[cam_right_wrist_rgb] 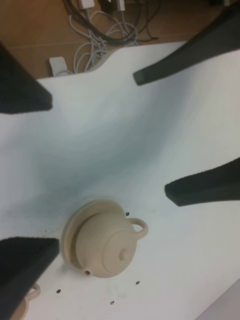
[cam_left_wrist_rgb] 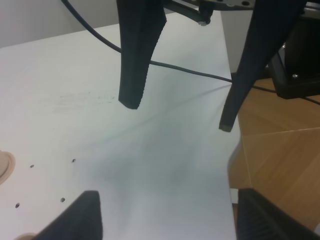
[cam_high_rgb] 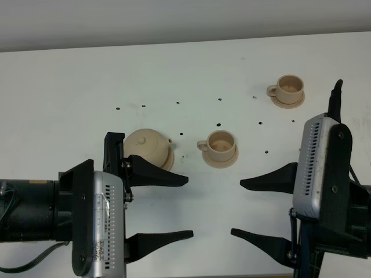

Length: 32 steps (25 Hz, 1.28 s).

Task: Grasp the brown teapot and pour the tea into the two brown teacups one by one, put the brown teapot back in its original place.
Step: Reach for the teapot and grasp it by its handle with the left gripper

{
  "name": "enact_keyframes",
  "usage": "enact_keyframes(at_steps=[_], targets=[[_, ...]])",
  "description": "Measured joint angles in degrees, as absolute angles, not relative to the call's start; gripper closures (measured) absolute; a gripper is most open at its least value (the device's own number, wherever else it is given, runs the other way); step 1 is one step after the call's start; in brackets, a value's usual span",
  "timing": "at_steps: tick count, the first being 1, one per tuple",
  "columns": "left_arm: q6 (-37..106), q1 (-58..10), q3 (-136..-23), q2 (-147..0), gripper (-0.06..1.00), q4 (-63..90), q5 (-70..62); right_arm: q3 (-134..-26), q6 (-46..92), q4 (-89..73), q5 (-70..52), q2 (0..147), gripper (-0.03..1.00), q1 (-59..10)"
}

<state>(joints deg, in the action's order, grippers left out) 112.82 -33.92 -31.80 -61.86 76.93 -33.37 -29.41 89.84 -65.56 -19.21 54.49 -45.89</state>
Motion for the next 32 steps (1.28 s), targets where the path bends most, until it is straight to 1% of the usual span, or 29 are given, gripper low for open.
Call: enact_keyframes(at_steps=[13,20,26,32], targets=[[112.8,-33.9,-31.8,-61.9,0.35,76.9,-33.4,-29.4,89.7,-65.6,-19.2,54.5,0.45,-45.9],[112.8,-33.9,-31.8,-61.9,0.35,77.9,-32.6,-29.4,85.6,-65.6,-17.5,54.5,0.45,-45.9],[112.8,-33.9,-31.8,-61.9,0.35,80.7,-22.5,-30.4,84.7,-64.8,-12.3,54.5,0.45,-44.9],[112.8,-33.9,-33.8,-62.0,0.35,82.6,-14.7,-34.4,80.3,-61.0,-13.7,56.1,0.47,-38.2]])
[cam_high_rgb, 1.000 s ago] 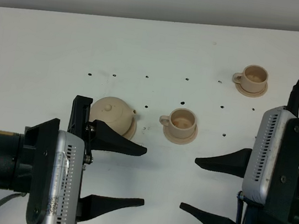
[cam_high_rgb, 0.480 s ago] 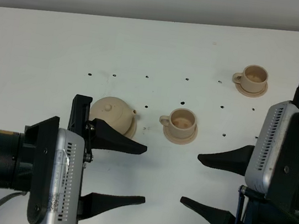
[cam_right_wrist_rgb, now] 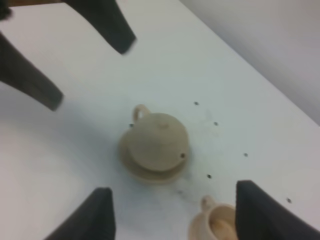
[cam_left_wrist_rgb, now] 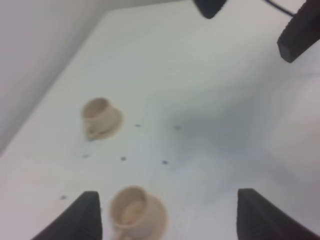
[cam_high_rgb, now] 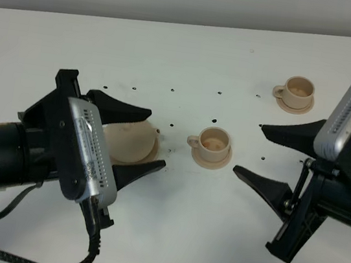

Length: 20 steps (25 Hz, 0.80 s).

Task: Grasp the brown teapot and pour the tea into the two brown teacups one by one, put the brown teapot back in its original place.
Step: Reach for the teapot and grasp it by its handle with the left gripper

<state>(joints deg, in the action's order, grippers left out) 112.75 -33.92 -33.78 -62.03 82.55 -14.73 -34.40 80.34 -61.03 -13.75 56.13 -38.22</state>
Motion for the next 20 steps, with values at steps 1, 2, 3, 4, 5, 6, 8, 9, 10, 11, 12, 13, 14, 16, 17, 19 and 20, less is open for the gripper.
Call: enact_keyframes(at_steps=[1,2,3,4,5,6,8,9,10,11,12,13,14,16,17,19,20], targets=[[112.8,-33.9,-34.6,-62.0,0.35,82.7,-14.2,-34.9,79.8,-60.1,-13.9,56.4,0.47,-37.5],[112.8,-33.9,-35.3,-62.1,0.35,82.7,-13.8,-35.3,79.3,-59.1,-14.1,56.6,0.47,-37.1],[112.8,-33.9,-35.9,-62.3,0.35,82.7,-13.0,-35.7,78.9,-58.4,-14.1,56.6,0.48,-36.8],[112.8,-33.9,-36.3,-62.5,0.36,82.7,-11.8,-35.8,78.6,-57.3,-14.1,56.6,0.48,-36.7],[112.8,-33.9,-36.4,-62.9,0.36,82.7,-10.0,-35.9,78.0,-56.0,-14.1,56.6,0.48,-36.7],[112.8,-33.9,-36.4,-63.5,0.37,82.7,-8.4,-35.9,76.9,-54.7,-14.1,56.6,0.48,-36.5],[112.8,-33.9,-36.4,-64.6,0.37,82.7,-4.5,-35.9,74.0,-51.4,-14.2,56.6,0.48,-35.4],[112.8,-33.9,-36.4,-65.1,0.38,82.7,-3.0,-35.9,72.3,-49.7,-14.2,56.6,0.48,-34.5],[112.8,-33.9,-36.4,-65.4,0.38,82.7,-1.5,-36.1,70.5,-48.4,-14.2,56.6,0.48,-33.6],[112.8,-33.9,-36.4,-65.5,0.39,82.7,0.0,-36.5,69.1,-46.8,-14.2,56.6,0.48,-32.8],[112.8,-33.9,-36.4,-65.6,0.4,82.7,1.0,-36.8,67.5,-45.4,-14.2,56.4,0.48,-32.2],[112.8,-33.9,-36.5,-65.6,0.4,82.7,1.8,-37.2,66.1,-44.3,-14.2,56.1,0.48,-31.5],[112.8,-33.9,-36.7,-65.6,0.41,82.7,2.7,-37.6,64.7,-43.1,-14.3,55.7,0.48,-30.8],[112.8,-33.9,-37.3,-65.6,0.41,82.8,4.8,-38.1,62.3,-40.8,-14.7,54.7,0.48,-29.3],[112.8,-33.9,-37.7,-65.6,0.42,82.8,6.3,-38.2,61.1,-39.9,-14.8,54.3,0.48,-28.4],[112.4,-33.9,-38.5,-65.6,0.42,83.1,9.4,-38.2,58.8,-38.0,-15.4,53.1,0.48,-26.5],[112.0,-33.9,-38.8,-65.6,0.42,83.2,10.8,-38.2,57.7,-37.2,-16.0,52.4,0.48,-25.5]])
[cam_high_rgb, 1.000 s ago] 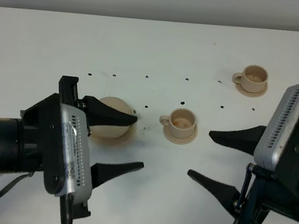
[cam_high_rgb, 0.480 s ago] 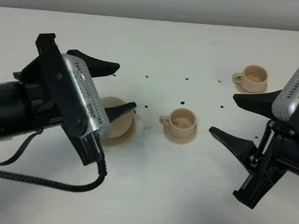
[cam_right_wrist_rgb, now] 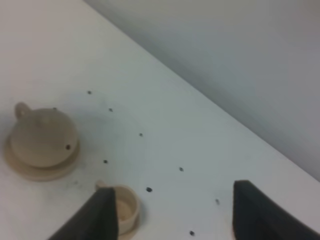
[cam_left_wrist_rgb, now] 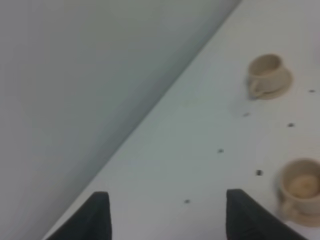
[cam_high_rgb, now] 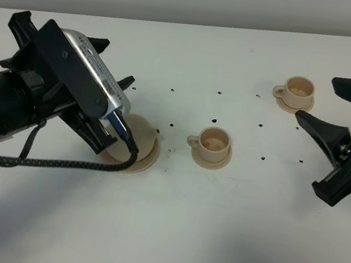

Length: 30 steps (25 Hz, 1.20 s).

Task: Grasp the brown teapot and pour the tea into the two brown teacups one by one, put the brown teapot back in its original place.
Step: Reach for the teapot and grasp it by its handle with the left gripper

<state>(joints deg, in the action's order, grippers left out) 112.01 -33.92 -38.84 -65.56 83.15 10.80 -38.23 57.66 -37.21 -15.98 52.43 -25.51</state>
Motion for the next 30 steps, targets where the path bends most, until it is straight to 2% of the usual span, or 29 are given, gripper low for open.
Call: enact_keyframes(at_steps=[10,17,26,30], targets=[[105.0,-33.3,-39.7,-63.9,0.42,83.2,22.7,-38.4,42.9,-23.0,-21.5,42.8,0.48,-20.2],[94.9,-25.3,-39.7,-60.7,0.47,77.7,19.1,-38.5,30.3,-10.3,-25.7,37.5,0.48,-20.2],[93.9,-14.9,-43.7,-59.8,0.52,75.0,18.6,-38.5,24.9,-7.5,-27.0,35.5,0.48,-20.2],[93.8,-13.2,-44.3,-59.4,0.53,74.7,19.0,-38.5,18.9,-0.8,-28.8,34.0,0.48,-20.2]])
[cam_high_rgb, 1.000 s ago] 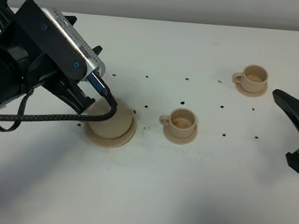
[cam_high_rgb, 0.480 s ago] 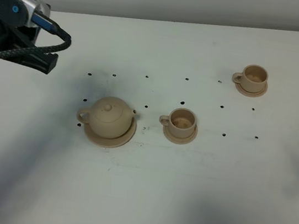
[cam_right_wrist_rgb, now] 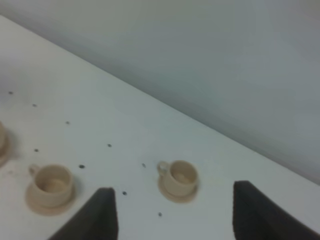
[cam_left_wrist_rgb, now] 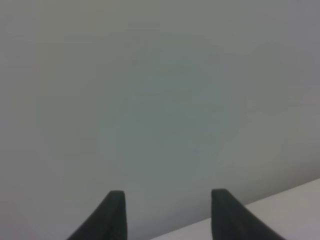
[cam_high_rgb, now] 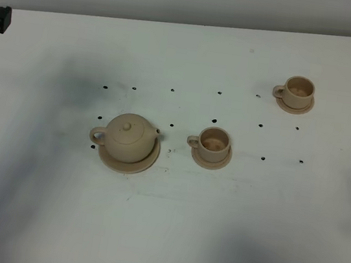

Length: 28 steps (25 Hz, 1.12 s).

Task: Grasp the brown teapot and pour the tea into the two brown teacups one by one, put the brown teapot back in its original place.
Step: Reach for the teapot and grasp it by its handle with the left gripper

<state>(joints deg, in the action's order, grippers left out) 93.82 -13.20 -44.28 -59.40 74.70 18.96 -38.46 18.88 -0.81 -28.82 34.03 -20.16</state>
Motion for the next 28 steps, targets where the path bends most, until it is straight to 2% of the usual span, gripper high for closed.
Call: enact_keyframes(at_steps=[6,9,16,28], targets=[[93.6,-13.2,-44.3,-58.8,0.53,75.5,23.1,-38.5,5.5,12.9,-36.4,29.2,0.48,-20.2],[93.5,-13.2,-44.3,-57.0,0.53,76.3,23.3,-38.5,3.6,14.9,-41.2,25.6,0.5,-20.2],[95.3,-13.2,-42.7,-49.7,0.53,79.5,23.0,-37.3,3.3,12.1,-46.1,18.9,0.54,-21.5],[108.1,-13.2,-37.9,-42.7,0.53,92.9,19.5,-34.1,3.2,3.4,-52.4,9.5,0.54,-23.3]])
